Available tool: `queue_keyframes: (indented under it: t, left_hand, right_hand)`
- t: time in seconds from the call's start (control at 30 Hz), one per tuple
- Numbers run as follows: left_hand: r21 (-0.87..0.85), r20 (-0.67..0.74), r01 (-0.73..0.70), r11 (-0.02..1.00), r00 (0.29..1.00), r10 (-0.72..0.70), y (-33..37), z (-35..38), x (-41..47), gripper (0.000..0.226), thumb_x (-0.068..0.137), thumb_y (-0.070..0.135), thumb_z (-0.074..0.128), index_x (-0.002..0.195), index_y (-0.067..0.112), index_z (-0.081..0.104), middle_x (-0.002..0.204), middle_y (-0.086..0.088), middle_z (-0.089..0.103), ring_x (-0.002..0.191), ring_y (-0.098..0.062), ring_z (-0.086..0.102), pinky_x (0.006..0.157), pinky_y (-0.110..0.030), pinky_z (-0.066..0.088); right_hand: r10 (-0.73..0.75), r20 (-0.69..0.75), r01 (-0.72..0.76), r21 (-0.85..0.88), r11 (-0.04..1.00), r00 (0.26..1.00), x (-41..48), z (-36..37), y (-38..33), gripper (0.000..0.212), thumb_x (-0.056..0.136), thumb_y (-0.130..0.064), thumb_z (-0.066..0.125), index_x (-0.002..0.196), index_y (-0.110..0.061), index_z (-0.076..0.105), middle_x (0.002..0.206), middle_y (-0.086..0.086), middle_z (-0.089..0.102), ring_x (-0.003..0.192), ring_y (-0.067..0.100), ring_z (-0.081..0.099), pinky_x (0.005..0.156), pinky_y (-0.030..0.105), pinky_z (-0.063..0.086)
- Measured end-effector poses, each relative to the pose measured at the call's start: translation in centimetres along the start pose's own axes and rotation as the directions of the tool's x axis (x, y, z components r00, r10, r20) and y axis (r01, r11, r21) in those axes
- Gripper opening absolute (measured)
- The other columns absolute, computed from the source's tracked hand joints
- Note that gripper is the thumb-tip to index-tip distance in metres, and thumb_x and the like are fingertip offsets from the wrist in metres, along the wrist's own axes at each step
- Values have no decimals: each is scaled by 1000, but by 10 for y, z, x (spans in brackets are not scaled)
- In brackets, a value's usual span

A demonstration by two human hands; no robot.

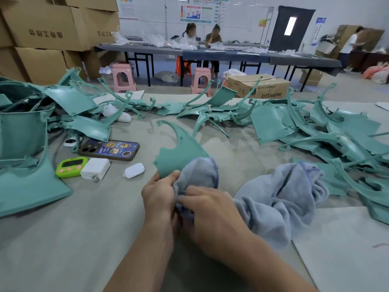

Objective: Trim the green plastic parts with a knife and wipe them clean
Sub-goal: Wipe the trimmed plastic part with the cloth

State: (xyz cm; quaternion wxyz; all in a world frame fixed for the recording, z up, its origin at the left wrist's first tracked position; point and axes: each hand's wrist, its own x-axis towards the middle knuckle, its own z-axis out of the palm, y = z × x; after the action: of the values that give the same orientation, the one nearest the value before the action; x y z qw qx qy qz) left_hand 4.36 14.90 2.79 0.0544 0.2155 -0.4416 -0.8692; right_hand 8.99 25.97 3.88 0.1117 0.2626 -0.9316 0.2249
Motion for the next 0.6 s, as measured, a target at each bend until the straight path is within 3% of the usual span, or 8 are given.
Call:
queue_keyframes:
  t: [0.1, 0.17, 0.23, 0.33, 0.4, 0.47, 0.57, 0.6]
  left_hand:
    - [-16, -61, 31, 999, 998, -32, 3, -1, 5, 19, 97, 17, 65, 94, 1, 74, 85, -18, 76, 66, -29, 71, 60, -39, 60]
    - [-2, -69, -43, 999, 997, 43, 3, 0, 10, 22, 98, 17, 65, 82, 7, 76, 80, -10, 78, 63, -23, 72, 59, -38, 62]
    - [81, -32, -139, 987, 989, 141, -2, 2, 9, 31, 98, 16, 65, 70, 13, 79, 79, -6, 78, 67, -21, 73, 62, -35, 62]
    - [293, -13, -238, 926, 968, 252, -11, 2, 9, 43, 98, 34, 62, 61, 13, 66, 67, 0, 65, 63, -22, 58, 64, -34, 51]
    - [343, -53, -161, 925, 980, 190, -10, 1, 10, 51, 95, 51, 57, 59, 15, 55, 57, -6, 50, 57, -22, 47, 60, -36, 43]
    - [341, -47, -116, 933, 989, 140, -7, 1, 9, 57, 85, 61, 52, 56, 12, 53, 53, -9, 51, 55, -24, 50, 59, -40, 46]
    - [462, 22, -259, 848, 960, 280, -8, 1, -2, 60, 84, 62, 52, 60, 7, 55, 54, 2, 56, 56, -25, 49, 56, -34, 47]
    - [518, 60, -320, 793, 939, 340, -11, 1, -5, 57, 85, 60, 54, 66, 11, 35, 48, 8, 42, 53, -23, 38, 49, -29, 37]
  right_hand:
    - [41, -98, -48, -65, 997, 994, 0, -3, 3, 10, 84, -30, 63, 83, -28, 73, 78, -8, 62, 70, 10, 55, 60, 27, 38]
    - [190, -224, -216, -95, 972, 956, 5, -15, 15, 11, 88, -26, 64, 89, -26, 75, 89, -5, 68, 80, 20, 63, 67, 33, 44]
    - [324, -296, -382, -167, 909, 899, 7, -25, 29, 15, 95, -25, 60, 99, -24, 74, 101, -3, 68, 90, 22, 62, 72, 30, 38]
    - [215, -207, -239, -97, 966, 954, 4, -20, 20, 8, 86, -11, 71, 89, -18, 74, 89, -1, 68, 79, 21, 63, 65, 19, 24]
    - [57, -137, -59, -9, 998, 989, -3, -9, 3, 12, 78, -5, 76, 83, -16, 72, 80, 1, 67, 72, 23, 63, 65, 23, 37]
    - [-11, -141, 12, 5, 1000, 990, -4, 0, -1, 14, 82, -9, 70, 92, -18, 70, 85, -1, 67, 77, 21, 63, 67, 32, 48]
    - [217, -287, -214, 40, 976, 933, 8, -1, 14, 13, 91, -21, 54, 99, -31, 59, 93, -5, 68, 83, 20, 63, 66, 32, 40]
    - [324, -344, -335, 29, 942, 881, 12, -2, 23, 8, 95, -25, 50, 95, -33, 51, 92, -6, 67, 83, 22, 62, 65, 33, 35]
